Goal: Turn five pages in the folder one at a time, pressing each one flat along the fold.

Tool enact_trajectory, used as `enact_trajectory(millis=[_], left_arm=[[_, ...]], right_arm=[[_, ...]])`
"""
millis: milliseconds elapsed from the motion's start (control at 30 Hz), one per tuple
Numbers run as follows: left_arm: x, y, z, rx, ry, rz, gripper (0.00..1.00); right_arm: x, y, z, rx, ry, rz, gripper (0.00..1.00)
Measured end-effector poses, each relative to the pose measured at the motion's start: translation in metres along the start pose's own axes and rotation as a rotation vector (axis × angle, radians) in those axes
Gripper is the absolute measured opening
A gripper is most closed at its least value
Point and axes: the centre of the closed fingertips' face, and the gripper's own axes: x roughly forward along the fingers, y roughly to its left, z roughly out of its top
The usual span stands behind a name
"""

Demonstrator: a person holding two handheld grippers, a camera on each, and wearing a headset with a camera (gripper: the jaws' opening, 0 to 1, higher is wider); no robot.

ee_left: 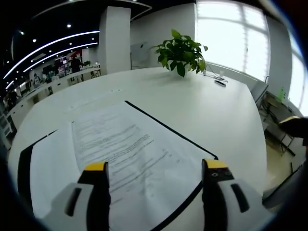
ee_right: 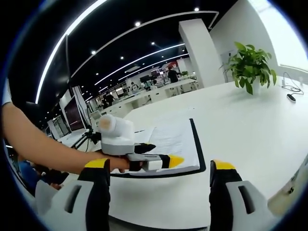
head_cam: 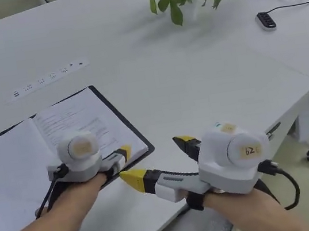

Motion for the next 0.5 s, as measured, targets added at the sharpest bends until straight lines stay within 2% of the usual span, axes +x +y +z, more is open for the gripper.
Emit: enact_trajectory(millis=[100,200,233,333,500], left_arm=[[0.005,0.0,-0.005,0.005,0.006,0.016,0.77],[0.008,0.003,-0.015,0.01,0.029,0.043,0.75],[0.007,0.005,-0.015,0.032,0.01,0.061,0.73],[0.008,0.008,-0.015,0.01,-0.028,0.081,0.69],[0.008,0.009,-0.016,0.008,-0.086,0.08,0.68]], right_arm=[[0.0,0.0,-0.002,0.002,0.007,-0.001,0.83],[-0.001,0.0,-0.003,0.005,0.01,0.0,0.83],[-0.001,0.0,-0.003,0.005,0.007,-0.002,0.83],[-0.001,-0.001,-0.004,0.011,0.011,-0.007,0.83],[-0.001,-0.002,-0.007,0.012,0.023,-0.007,0.83]])
